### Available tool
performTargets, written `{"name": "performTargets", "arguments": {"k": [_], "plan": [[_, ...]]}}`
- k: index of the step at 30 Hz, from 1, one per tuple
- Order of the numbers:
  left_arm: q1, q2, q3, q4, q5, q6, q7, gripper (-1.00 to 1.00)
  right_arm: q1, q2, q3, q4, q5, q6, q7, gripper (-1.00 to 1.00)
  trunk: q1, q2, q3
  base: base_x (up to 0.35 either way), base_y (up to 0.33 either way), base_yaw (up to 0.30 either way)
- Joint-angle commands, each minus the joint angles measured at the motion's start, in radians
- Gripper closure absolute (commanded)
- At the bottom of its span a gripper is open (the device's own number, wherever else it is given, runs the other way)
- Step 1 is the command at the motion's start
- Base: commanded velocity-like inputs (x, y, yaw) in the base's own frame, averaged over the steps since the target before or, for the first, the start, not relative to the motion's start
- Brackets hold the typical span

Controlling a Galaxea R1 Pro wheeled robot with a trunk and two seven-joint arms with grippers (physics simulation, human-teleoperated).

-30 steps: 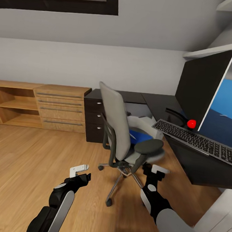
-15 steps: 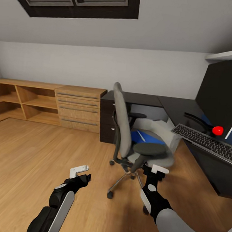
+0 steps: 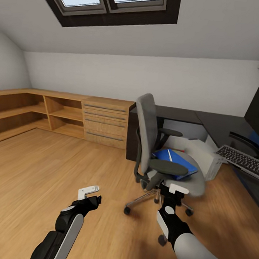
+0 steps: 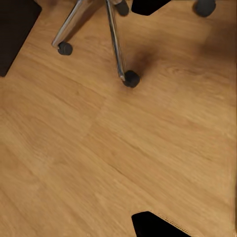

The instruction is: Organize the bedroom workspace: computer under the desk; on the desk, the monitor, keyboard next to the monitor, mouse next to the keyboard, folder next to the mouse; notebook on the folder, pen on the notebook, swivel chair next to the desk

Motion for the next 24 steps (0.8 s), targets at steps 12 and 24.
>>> {"name": "performTargets", "arguments": {"k": [12, 24], "plan": [[-0.001, 0.0, -0.003, 0.031, 0.007, 0.001, 0.013, -1.0, -0.001, -0.001, -0.001, 0.002, 0.005, -0.003, 0.0, -1.0, 0.0, 0.0, 0.0, 0.0, 0.0, 0.26], [-0.001, 0.0, -0.002, 0.032, 0.008, 0.0, 0.01, -1.0, -0.001, -0.001, -0.001, 0.007, 0.009, -0.005, 0.001, -1.0, 0.0, 0.0, -0.002, 0.0, 0.0, 0.117]]}}
